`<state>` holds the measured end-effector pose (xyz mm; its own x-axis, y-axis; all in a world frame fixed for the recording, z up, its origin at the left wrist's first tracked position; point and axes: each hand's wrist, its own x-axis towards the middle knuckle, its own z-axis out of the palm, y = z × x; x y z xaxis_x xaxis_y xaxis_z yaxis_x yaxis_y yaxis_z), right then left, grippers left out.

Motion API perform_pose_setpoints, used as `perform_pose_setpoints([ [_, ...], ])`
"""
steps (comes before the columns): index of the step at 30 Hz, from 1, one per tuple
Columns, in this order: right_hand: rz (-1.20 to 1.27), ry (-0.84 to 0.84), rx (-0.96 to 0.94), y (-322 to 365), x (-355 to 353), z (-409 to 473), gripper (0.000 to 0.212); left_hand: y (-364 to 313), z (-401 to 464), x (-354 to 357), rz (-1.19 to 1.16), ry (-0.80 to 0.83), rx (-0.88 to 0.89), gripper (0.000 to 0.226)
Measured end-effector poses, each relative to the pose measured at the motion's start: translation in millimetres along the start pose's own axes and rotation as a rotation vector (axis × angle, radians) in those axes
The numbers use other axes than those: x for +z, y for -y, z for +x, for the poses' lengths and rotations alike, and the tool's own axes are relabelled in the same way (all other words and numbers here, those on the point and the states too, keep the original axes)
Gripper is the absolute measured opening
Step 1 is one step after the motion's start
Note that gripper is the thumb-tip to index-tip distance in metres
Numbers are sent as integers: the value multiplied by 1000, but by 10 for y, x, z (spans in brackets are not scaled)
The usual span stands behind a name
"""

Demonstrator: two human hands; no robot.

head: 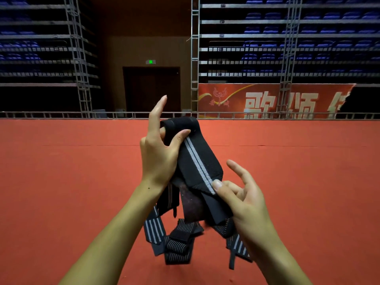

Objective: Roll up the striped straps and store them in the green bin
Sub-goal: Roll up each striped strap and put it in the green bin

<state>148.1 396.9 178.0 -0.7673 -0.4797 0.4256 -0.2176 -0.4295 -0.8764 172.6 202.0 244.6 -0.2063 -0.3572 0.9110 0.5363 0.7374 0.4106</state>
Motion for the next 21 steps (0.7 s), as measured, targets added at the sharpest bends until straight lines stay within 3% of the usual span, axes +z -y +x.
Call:
perform_pose_setpoints([
  [6,46,-41,23,-77,21,17,73,40,12,41,38,-43,66,79],
  [13,-155,69,-13,-97,28,136,85,211,54,85,-224,64,-258,62],
  [18,0,193,150,29,39,333,89,278,102,25,-256,115,-413,45],
  [21,10,187,33,209,53,394,91,286,159,-65,-211,152,-466,40],
])
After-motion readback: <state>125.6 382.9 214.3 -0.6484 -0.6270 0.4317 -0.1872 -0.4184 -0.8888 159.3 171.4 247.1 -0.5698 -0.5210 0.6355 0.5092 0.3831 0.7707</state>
